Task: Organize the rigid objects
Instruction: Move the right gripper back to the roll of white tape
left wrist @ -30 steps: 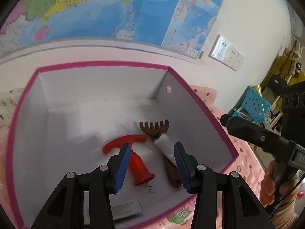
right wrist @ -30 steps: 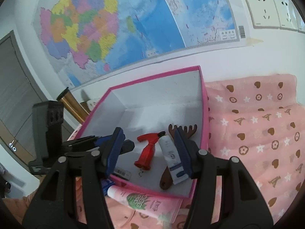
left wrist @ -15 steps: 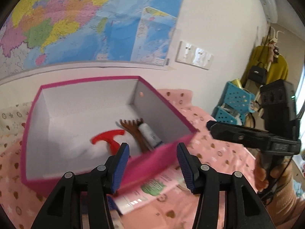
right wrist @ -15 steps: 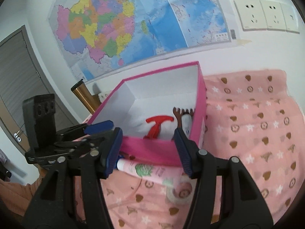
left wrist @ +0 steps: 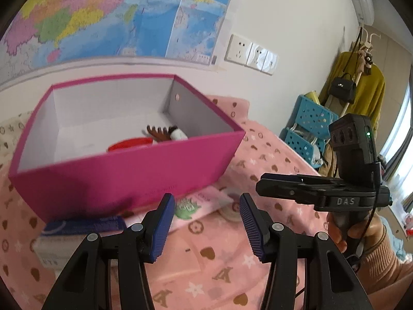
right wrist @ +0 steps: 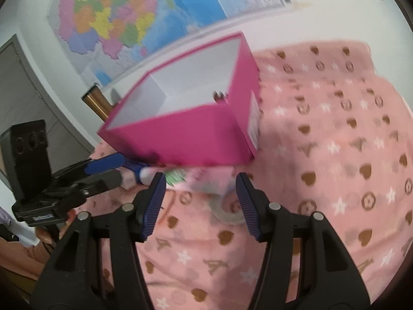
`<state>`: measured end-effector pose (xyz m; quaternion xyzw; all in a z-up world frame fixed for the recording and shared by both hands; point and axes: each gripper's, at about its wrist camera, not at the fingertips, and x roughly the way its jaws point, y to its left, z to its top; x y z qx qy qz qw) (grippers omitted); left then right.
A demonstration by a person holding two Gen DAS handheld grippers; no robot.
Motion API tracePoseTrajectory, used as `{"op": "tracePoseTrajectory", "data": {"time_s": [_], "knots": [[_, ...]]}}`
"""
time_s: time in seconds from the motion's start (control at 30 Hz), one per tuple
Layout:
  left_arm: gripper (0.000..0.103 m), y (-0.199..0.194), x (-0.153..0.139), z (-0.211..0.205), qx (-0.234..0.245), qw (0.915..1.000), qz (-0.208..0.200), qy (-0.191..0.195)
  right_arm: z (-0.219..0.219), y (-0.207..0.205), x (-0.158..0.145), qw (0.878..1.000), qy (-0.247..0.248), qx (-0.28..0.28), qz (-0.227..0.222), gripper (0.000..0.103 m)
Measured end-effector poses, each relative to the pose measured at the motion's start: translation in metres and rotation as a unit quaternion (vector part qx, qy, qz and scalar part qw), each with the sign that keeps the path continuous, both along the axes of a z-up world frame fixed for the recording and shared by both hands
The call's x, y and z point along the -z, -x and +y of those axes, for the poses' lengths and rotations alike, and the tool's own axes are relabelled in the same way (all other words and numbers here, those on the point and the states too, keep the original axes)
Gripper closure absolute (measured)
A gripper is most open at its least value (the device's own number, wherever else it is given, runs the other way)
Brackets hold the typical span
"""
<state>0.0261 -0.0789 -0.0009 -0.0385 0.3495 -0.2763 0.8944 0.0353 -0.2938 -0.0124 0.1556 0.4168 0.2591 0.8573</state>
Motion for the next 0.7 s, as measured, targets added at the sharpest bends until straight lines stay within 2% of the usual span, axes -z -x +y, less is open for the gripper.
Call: {"op": "tracePoseTrajectory", "data": {"time_s": [0.2,0.47,0.53,0.7], "knots": [[0.05,0.002,0.017,-0.005,0.007,0.9997,0.024,-0.001,-0.006,-0.004,0.025,0.999,0.036,0.018,0.033,0.045],[0.05,0.004,0.028,-0.007,0.007,0.9991,0.042,0.0,-0.003,-0.011,0.035,0.996,0.07,0.014,0.045,0.045],[0.05,0.005,0.03,-0.007,0.008,0.9989,0.046,0.001,0.0,-0.013,0.037,0.995,0.083,0.012,0.046,0.052],[0.05,0.004,0.034,-0.008,0.012,0.9987,0.05,-0.001,0.004,-0.019,0.044,0.993,0.102,0.011,0.051,0.058]]}}
